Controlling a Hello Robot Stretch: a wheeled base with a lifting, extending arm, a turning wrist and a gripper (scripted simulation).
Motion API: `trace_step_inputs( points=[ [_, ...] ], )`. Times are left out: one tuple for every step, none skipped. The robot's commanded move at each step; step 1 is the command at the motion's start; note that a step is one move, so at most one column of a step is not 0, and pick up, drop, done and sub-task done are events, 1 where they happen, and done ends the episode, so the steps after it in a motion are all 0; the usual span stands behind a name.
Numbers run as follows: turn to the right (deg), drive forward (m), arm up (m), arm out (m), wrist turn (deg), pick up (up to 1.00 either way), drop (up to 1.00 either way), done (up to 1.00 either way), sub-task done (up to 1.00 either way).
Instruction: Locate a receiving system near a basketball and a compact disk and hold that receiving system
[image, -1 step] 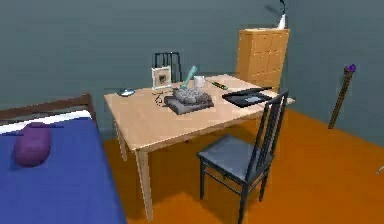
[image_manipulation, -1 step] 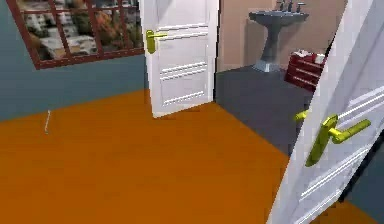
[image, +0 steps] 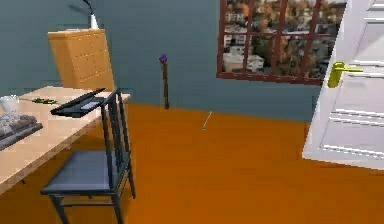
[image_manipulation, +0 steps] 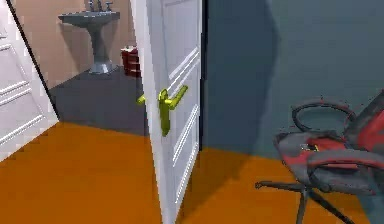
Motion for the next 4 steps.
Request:
trace_step_inputs(
  points=[
    [45.0,0.0,0.0,0.0,0.0,0.0,0.0,0.0,0.0],
    [0.0,0.35,0.0,0.0,0.0,0.0,0.0,0.0,0.0],
    [-33.0,0.0,0.0,0.0,0.0,0.0,0.0,0.0,0.0],
    [0.0,0.25,0.0,0.0,0.0,0.0,0.0,0.0,0.0]
  ],
)
